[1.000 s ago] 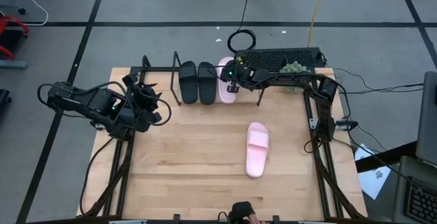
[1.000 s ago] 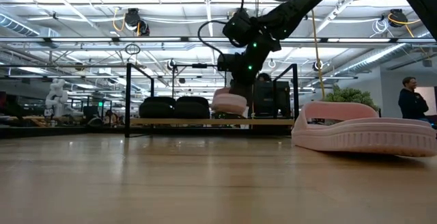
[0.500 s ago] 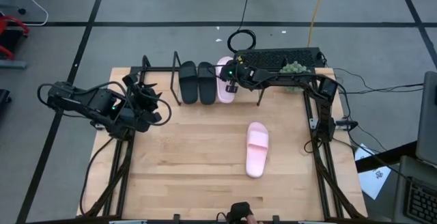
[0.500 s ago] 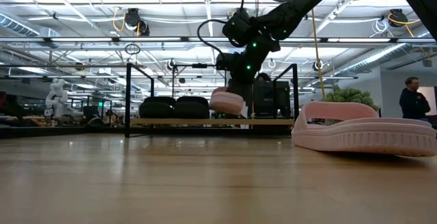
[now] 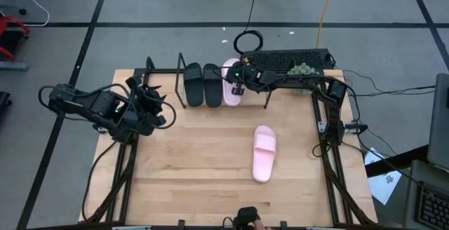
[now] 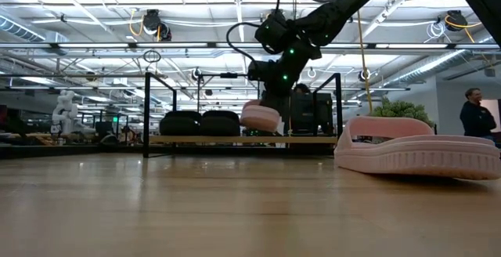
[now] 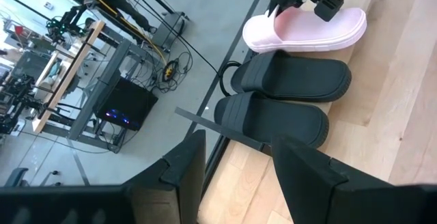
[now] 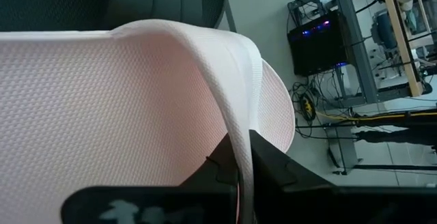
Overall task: Pick and place slides into the shelf
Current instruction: Put the left white slide on the shelf
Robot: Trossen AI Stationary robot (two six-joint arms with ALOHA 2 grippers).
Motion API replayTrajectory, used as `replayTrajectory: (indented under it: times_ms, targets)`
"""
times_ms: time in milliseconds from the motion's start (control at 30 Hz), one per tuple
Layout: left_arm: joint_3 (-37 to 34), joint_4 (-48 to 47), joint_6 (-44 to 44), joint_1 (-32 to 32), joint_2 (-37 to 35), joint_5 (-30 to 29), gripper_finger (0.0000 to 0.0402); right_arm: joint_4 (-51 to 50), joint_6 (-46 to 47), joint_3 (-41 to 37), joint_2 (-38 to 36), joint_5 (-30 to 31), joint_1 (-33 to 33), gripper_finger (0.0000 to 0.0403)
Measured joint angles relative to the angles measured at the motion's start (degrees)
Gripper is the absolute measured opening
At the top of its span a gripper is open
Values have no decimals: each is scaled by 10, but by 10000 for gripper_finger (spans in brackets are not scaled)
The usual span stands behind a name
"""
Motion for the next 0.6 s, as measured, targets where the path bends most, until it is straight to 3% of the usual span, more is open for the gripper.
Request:
replayTrajectory:
  times_ms: [600]
  targets:
    - [0,0,11,0,0,0,170,-13,15,0,6,1,-6,4]
